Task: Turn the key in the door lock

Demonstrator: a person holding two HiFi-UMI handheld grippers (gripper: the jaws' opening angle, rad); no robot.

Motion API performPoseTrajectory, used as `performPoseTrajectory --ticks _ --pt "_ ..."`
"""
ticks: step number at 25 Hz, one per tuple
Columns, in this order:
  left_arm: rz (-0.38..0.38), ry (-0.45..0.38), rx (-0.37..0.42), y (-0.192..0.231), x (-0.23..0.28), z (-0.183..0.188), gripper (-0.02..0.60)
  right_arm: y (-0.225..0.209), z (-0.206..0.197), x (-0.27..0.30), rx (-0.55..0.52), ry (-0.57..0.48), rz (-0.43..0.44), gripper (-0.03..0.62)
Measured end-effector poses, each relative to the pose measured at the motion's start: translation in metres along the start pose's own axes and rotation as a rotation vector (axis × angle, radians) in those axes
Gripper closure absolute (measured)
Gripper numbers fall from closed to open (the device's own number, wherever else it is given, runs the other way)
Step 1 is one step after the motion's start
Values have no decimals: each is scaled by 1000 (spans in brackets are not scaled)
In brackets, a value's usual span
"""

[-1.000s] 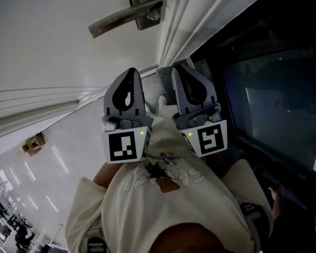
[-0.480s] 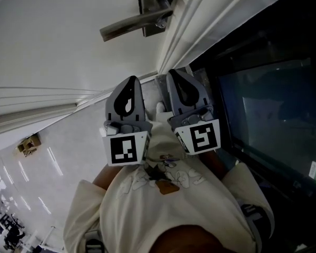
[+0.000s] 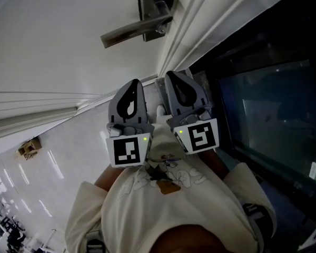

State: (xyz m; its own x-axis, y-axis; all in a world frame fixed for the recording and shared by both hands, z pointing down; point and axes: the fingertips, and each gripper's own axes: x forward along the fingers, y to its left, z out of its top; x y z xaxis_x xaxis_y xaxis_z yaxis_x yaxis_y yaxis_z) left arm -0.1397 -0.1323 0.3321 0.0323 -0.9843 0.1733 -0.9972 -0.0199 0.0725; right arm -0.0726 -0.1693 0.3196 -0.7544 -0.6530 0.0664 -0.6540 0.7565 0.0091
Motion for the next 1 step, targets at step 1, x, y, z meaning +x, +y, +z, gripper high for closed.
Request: performPoseTrajectory --ticks 1 --pt "0 -2 4 0 0 1 575 0 0 1 0 2 1 586"
